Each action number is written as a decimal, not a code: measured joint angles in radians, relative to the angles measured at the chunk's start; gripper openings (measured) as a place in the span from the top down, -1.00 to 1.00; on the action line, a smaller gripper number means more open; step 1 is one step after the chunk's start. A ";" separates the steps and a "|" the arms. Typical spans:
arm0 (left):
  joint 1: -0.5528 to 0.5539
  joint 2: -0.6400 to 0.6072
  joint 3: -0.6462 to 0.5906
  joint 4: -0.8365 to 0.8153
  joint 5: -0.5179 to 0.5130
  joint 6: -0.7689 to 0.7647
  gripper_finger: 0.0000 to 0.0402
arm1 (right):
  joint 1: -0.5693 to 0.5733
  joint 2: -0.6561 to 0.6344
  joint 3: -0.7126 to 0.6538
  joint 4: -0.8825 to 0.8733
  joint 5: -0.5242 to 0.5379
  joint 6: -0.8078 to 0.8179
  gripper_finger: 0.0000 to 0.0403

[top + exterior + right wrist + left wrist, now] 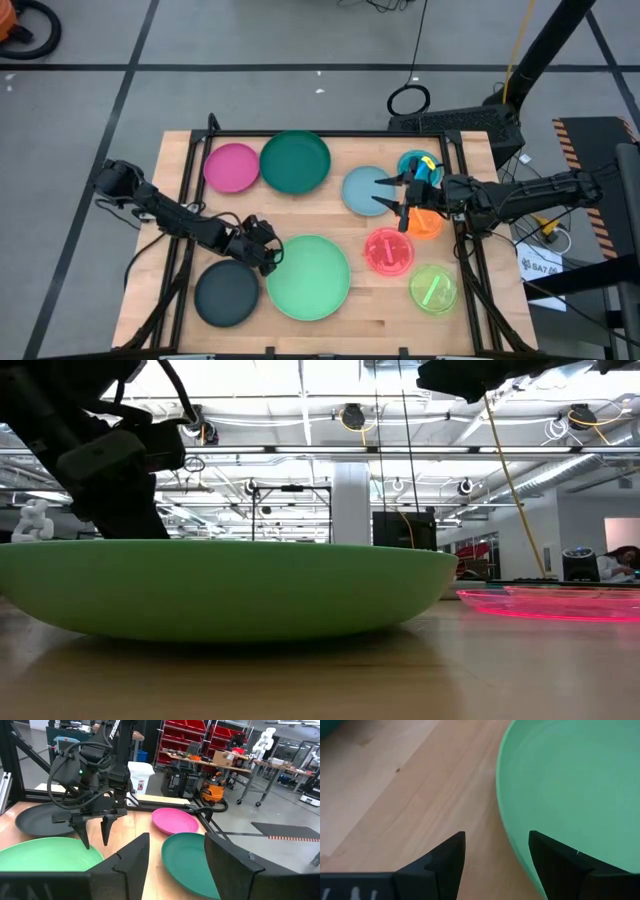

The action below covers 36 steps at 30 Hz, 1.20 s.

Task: Stack plastic plates
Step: Stack the light green plate on the dark green plate

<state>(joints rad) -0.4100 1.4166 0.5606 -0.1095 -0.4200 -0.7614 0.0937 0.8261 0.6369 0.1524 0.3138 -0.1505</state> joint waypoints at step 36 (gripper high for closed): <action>-0.013 0.117 0.000 0.078 -0.009 -0.128 0.29 | 0.000 0.000 0.000 -0.007 0.000 -0.011 0.09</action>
<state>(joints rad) -0.4225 1.5341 0.5606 -0.0311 -0.4290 -0.8895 0.0937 0.8259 0.6369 0.1451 0.3134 -0.1619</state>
